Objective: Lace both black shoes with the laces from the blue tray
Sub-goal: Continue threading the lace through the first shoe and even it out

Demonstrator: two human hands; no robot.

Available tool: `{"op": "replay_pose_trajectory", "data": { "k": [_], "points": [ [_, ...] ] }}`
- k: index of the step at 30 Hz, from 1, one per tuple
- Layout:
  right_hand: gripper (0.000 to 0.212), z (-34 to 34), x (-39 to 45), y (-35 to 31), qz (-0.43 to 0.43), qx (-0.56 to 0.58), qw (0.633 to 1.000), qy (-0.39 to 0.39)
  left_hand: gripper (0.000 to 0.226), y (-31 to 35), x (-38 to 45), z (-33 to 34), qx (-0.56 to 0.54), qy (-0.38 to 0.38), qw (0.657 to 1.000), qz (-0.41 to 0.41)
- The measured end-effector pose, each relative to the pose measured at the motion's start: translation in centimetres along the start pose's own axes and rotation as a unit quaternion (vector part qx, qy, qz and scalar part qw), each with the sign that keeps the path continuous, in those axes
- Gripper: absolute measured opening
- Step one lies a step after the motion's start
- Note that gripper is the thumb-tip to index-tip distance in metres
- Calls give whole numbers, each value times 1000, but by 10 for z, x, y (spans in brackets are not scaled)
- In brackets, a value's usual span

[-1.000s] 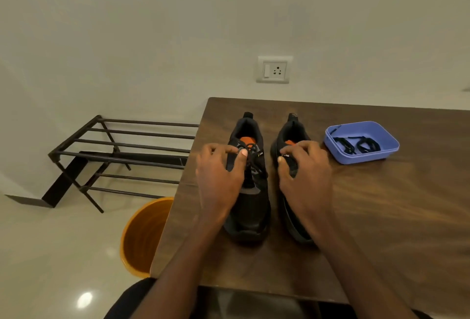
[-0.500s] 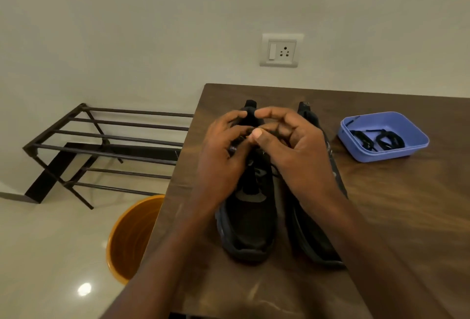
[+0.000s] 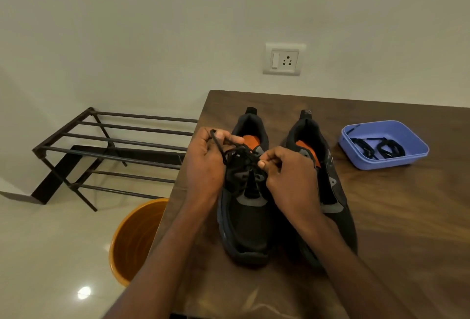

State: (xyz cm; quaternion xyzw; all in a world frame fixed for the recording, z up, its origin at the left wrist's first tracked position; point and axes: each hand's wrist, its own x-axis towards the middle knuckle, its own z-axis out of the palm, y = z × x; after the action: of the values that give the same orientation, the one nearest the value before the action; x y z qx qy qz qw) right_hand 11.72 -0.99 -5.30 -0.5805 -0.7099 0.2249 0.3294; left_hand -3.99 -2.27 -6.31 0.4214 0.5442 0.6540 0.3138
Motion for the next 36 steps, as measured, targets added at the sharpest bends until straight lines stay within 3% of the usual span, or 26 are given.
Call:
{"op": "replay_pose_trajectory", "data": {
  "k": [4,6,10,12,15,18,20,24,29,31,33,36],
  "points": [
    [23,-14,4,-3,41,60,997,12,24,1,3,-3,-80,56,992,-79],
    [24,-28,6,-4,68,106,989,79,25,2,6,-10,-168,87,977,-103],
    [5,-54,8,-1,101,195,946,237,27,-1,15,-27,-286,138,937,-148],
    [5,-58,11,9,85,89,956,268,24,-4,15,-28,-233,156,948,-152],
    [28,-48,8,12,16,-122,972,202,17,-3,10,-23,-42,89,991,-88],
    [34,-25,0,-1,-98,-162,975,119,9,-2,1,-14,125,-44,991,-5],
    [29,-11,-2,-6,-115,-171,976,76,12,-7,-2,-10,207,-85,974,29],
    [5,-2,-1,-3,-114,-137,980,84,6,-10,-3,-9,217,-63,973,51],
    [11,-34,7,3,-10,-46,978,206,11,5,3,-14,-21,37,998,-45],
    [7,-42,7,4,13,-94,977,190,10,6,4,-20,-62,15,997,-35],
    [23,-38,3,2,0,-145,979,142,10,6,0,-22,19,-39,999,15],
    [46,-29,-3,-6,-51,-136,982,119,29,3,-4,-18,165,-84,978,92]
  ]
}}
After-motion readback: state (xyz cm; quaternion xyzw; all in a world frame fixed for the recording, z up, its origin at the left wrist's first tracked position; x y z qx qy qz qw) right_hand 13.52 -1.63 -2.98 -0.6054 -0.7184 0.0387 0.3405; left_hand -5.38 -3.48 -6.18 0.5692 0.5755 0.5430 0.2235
